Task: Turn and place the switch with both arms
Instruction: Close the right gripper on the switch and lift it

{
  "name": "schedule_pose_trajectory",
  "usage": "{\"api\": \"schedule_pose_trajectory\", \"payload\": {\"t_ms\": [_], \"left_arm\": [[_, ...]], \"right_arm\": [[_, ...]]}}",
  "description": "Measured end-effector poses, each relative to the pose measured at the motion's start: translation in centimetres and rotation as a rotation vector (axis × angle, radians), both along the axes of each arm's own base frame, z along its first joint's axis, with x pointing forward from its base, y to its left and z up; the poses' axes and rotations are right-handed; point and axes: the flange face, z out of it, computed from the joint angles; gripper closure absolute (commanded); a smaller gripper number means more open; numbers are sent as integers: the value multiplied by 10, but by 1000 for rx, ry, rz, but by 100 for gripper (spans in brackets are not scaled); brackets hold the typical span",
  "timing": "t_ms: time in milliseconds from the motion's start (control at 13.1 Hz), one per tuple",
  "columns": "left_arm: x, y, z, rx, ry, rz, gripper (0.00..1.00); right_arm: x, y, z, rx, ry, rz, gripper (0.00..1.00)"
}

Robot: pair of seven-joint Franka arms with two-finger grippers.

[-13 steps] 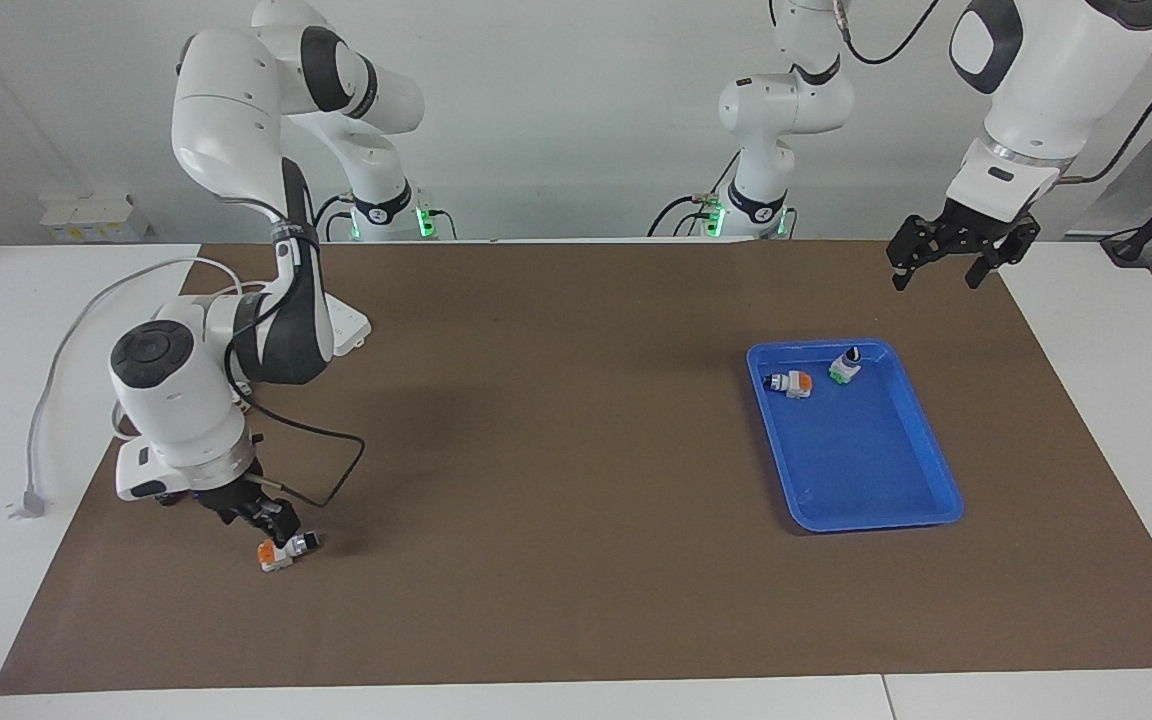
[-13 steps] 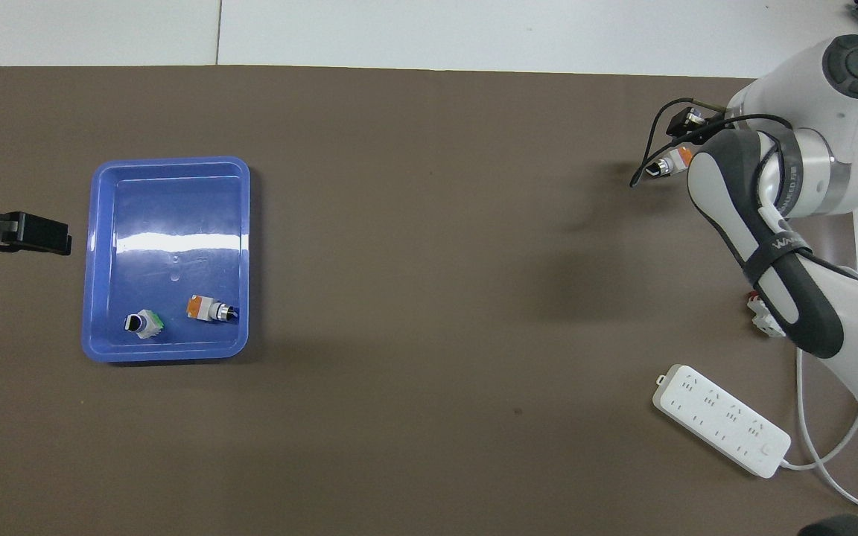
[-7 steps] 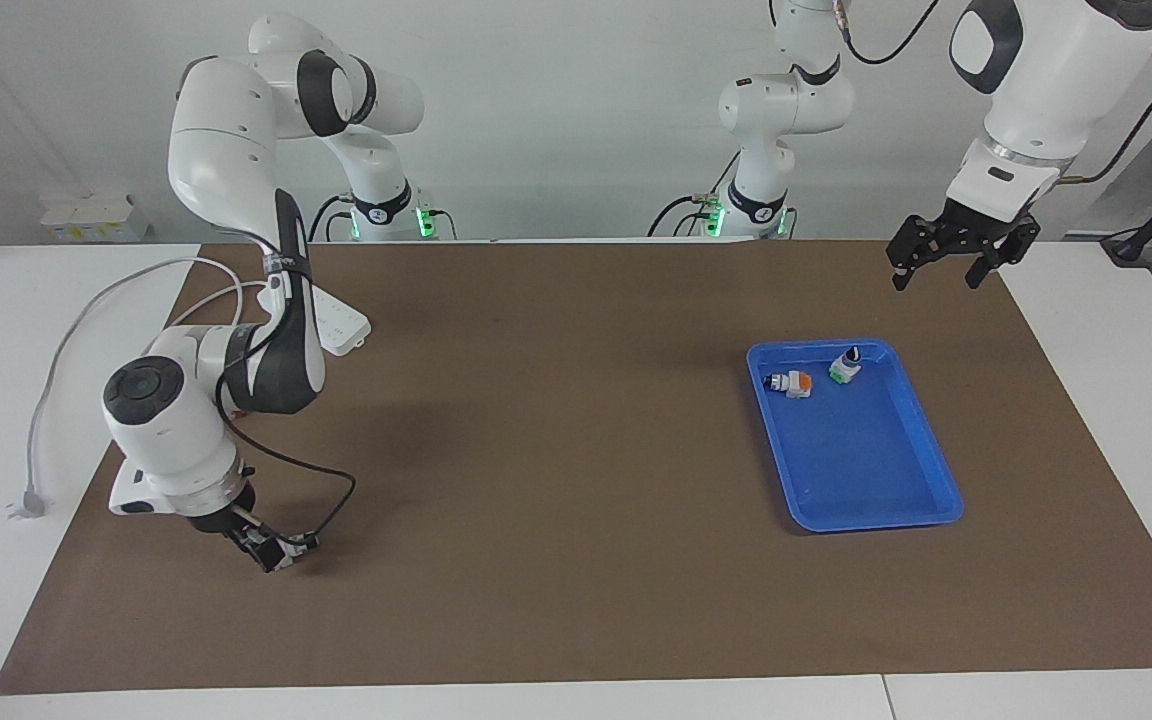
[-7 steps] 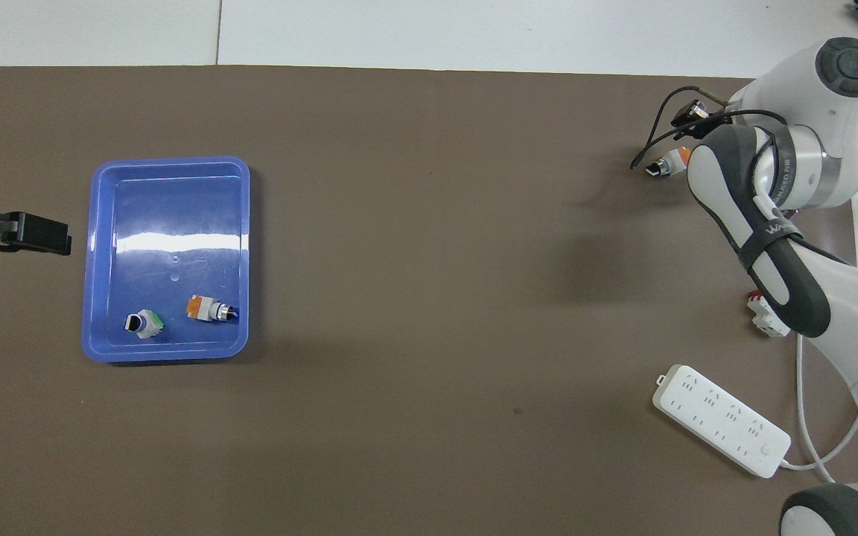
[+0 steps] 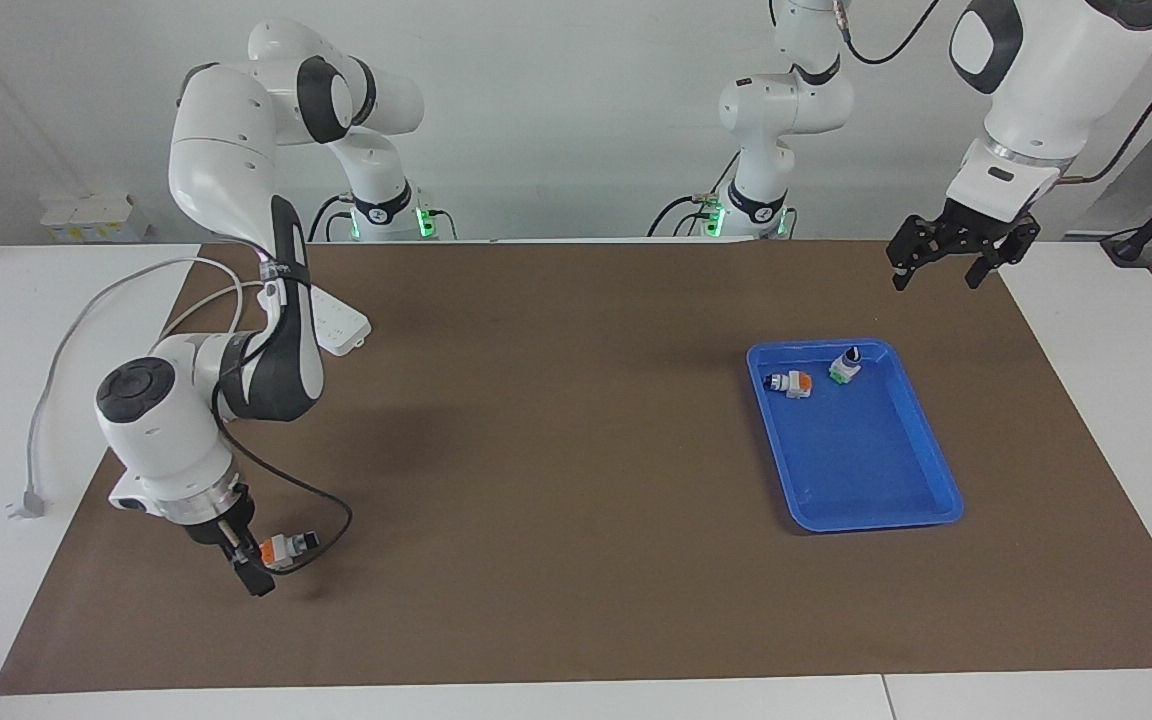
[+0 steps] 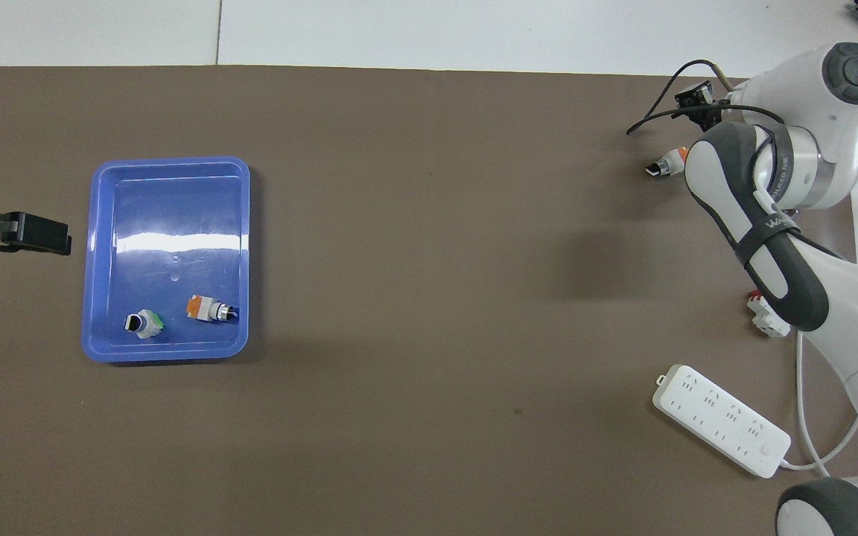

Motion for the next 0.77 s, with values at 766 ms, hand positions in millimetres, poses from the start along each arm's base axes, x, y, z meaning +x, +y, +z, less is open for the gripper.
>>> {"api": "schedule_pose_trajectory", "payload": {"t_ms": [766], "left_arm": [[0,0,0,0,0,0,0]], "right_arm": [[-15,-18,-37,93,62,-169,0]]}}
